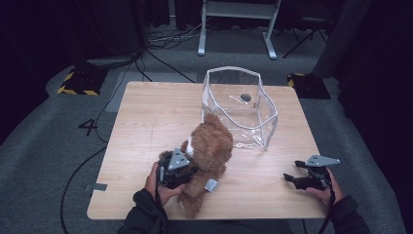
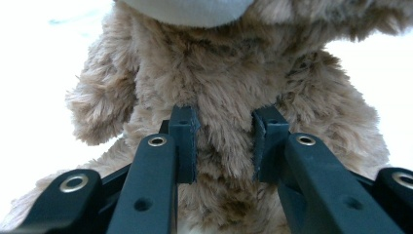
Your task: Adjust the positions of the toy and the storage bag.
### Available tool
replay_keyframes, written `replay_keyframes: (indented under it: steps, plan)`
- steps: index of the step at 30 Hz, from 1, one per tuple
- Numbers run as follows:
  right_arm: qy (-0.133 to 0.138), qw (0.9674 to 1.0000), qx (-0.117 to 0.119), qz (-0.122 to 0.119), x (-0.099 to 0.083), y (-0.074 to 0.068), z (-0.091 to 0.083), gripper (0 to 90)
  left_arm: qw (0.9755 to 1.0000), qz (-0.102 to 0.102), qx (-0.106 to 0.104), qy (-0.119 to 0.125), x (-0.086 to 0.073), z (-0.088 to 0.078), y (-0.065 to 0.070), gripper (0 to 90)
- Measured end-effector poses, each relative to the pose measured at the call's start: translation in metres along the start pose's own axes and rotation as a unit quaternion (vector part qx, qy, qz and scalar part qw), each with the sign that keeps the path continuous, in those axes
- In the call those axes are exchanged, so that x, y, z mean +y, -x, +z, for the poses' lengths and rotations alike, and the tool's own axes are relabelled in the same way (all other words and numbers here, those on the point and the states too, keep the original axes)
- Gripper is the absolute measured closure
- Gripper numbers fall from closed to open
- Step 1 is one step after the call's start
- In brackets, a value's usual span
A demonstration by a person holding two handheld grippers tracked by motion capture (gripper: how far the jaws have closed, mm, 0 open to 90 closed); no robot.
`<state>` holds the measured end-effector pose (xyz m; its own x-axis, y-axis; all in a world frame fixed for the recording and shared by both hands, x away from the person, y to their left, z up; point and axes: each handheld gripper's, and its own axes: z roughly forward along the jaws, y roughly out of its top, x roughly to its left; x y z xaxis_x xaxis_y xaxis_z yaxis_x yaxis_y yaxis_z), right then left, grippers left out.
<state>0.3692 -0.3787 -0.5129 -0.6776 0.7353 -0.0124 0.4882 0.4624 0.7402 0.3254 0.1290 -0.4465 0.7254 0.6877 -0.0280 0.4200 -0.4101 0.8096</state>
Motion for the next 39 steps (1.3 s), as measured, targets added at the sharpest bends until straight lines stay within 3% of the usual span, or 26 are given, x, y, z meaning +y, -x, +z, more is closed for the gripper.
replay_keyframes:
  steps: [2,3,4,5,9,10,11,14,16,19,20,21,24,26,29,31,33,36,39]
  plan:
    - [0.0,1.0,0.0,0.0,0.0,0.0,0.0,20.2,0.9998,-0.015,0.013,0.004,-0.007,-0.007,-0.013,68.5]
    - [0.0,1.0,0.0,0.001,0.0,0.0,0.0,20.2,0.999,-0.036,0.022,0.012,-0.012,-0.011,-0.025,68.5]
    - [0.0,1.0,0.0,0.001,0.0,0.0,0.0,20.2,0.999,-0.036,0.022,0.012,-0.012,-0.011,-0.025,68.5]
    - [0.0,1.0,-0.001,0.001,0.0,0.0,0.0,20.3,0.9983,-0.049,0.025,0.017,-0.014,-0.012,-0.03,68.5]
    - [0.002,0.9999,-0.017,0.004,0.001,0.001,-0.003,28.0,0.9979,-0.054,0.028,0.024,-0.017,-0.012,-0.049,68.2]
    - [0.01,0.9999,-0.007,0.008,0.003,0.001,-0.004,28.1,0.998,-0.052,0.028,0.023,-0.017,-0.012,-0.053,68.1]
    - [0.025,0.9997,0.004,-0.003,0.01,-0.002,-0.009,28.3,0.9978,-0.056,0.022,0.027,-0.017,-0.01,-0.06,67.9]
    - [0.046,0.9988,-0.004,-0.018,0.024,-0.007,-0.017,29.8,0.9976,-0.062,0.012,0.03,-0.016,-0.006,-0.068,67.7]
    - [0.088,0.9946,-0.021,-0.051,0.052,-0.016,-0.034,34.0,0.9967,-0.072,0.006,0.038,-0.016,-0.002,-0.074,67.2]
    - [0.133,0.9881,-0.016,-0.076,0.09,-0.025,-0.052,35.4,0.9958,-0.077,-0.009,0.049,-0.015,0.007,-0.081,66.9]
    - [0.141,0.9861,-0.009,-0.088,0.103,-0.029,-0.058,35.8,0.9958,-0.076,-0.012,0.049,-0.014,0.008,-0.082,66.8]
    - [0.141,0.9861,-0.009,-0.088,0.103,-0.029,-0.058,35.8,0.9958,-0.076,-0.012,0.049,-0.014,0.008,-0.082,66.5]
    - [0.152,0.9802,0.0,-0.126,0.143,-0.041,-0.068,35.7,0.9957,-0.078,-0.018,0.048,-0.01,0.013,-0.084,65.9]
    - [0.159,0.9783,0.008,-0.133,0.164,-0.047,-0.069,35.8,0.9955,-0.078,-0.027,0.047,-0.009,0.017,-0.086,64.9]
    - [0.154,0.9764,0.016,-0.15,0.184,-0.055,-0.063,35.5,0.9961,-0.072,-0.03,0.042,-0.005,0.02,-0.086,63.9]
    - [0.144,0.9769,0.016,-0.158,0.196,-0.06,-0.056,35.8,0.9967,-0.064,-0.029,0.04,-0.003,0.022,-0.085,63.7]
    - [0.123,0.9755,0.018,-0.182,0.212,-0.069,-0.042,35.7,0.9967,-0.064,-0.028,0.041,-0.002,0.023,-0.085,63.2]
    - [0.116,0.9756,0.025,-0.185,0.22,-0.071,-0.033,37.5,0.9968,-0.063,-0.026,0.042,-0.002,0.024,-0.085,62.8]
    - [0.085,0.9766,0.04,-0.193,0.234,-0.079,-0.011,38.6,0.9966,-0.065,-0.027,0.042,-0.002,0.023,-0.085,62.3]
